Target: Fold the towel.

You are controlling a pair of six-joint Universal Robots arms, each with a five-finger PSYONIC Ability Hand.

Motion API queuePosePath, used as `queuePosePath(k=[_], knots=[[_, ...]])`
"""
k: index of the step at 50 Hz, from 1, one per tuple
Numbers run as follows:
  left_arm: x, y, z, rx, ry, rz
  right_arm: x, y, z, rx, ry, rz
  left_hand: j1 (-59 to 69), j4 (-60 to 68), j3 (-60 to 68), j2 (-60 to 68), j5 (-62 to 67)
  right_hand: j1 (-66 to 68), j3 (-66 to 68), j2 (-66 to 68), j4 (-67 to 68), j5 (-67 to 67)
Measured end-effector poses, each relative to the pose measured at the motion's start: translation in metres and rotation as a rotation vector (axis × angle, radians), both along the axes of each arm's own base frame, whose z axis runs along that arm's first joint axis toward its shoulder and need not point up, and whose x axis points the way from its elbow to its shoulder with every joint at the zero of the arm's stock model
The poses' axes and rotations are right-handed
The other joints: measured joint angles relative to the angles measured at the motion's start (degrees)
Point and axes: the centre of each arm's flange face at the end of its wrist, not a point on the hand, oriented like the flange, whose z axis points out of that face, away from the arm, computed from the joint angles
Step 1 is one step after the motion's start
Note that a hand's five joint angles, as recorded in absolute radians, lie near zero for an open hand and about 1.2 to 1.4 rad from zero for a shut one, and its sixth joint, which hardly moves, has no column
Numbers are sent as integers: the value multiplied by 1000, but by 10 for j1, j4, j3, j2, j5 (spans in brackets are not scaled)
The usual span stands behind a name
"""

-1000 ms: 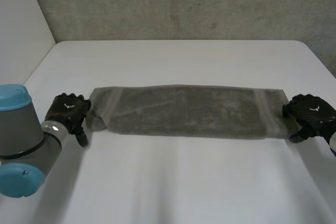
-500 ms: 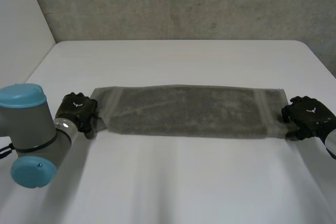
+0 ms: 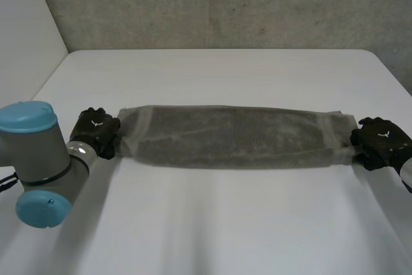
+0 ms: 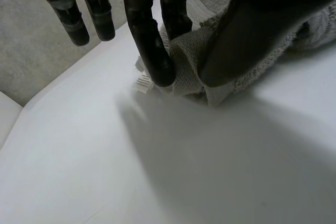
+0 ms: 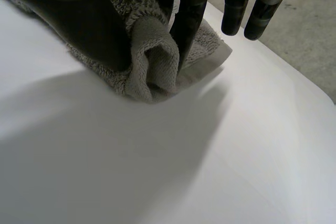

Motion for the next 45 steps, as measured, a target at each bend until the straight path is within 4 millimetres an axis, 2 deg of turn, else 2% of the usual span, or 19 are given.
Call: queuePosePath(k=[7, 16, 19, 22, 26, 35, 45], knots=[[6, 7, 6, 10, -2, 8, -4, -5, 4, -20, 5, -9, 0, 0, 0, 0, 0, 1, 0, 2, 0, 0], [7, 22, 4, 51, -4, -12, -8, -9, 8, -32, 9, -19, -9, 0, 0, -29, -34, 3, 0, 2, 0, 0], [6, 25, 4, 57, -3, -22, -9, -9, 10, -36, 9, -20, -104, 0, 0, -126, -123, 3, 0, 2, 0, 0], [4, 28, 5, 57, -2, -28, -12, -11, 14, -50, 11, -26, -359, 0, 0, -376, -377, 3, 0, 3, 0, 0], [3, 30, 9, 50, -1, -28, -21, -14, 18, -66, 15, -41, -526, 0, 0, -557, -574, 3, 0, 3, 0, 0], [4, 31, 19, 25, 4, -22, -49, -24, 26, -117, 76, -57, -528, 0, 0, -561, -574, 4, 0, 3, 0, 0], [5, 30, 35, -21, 16, -17, -85, -38, 47, -219, 144, -53, -528, 0, 0, -562, -574, 5, 0, 3, 0, 0]])
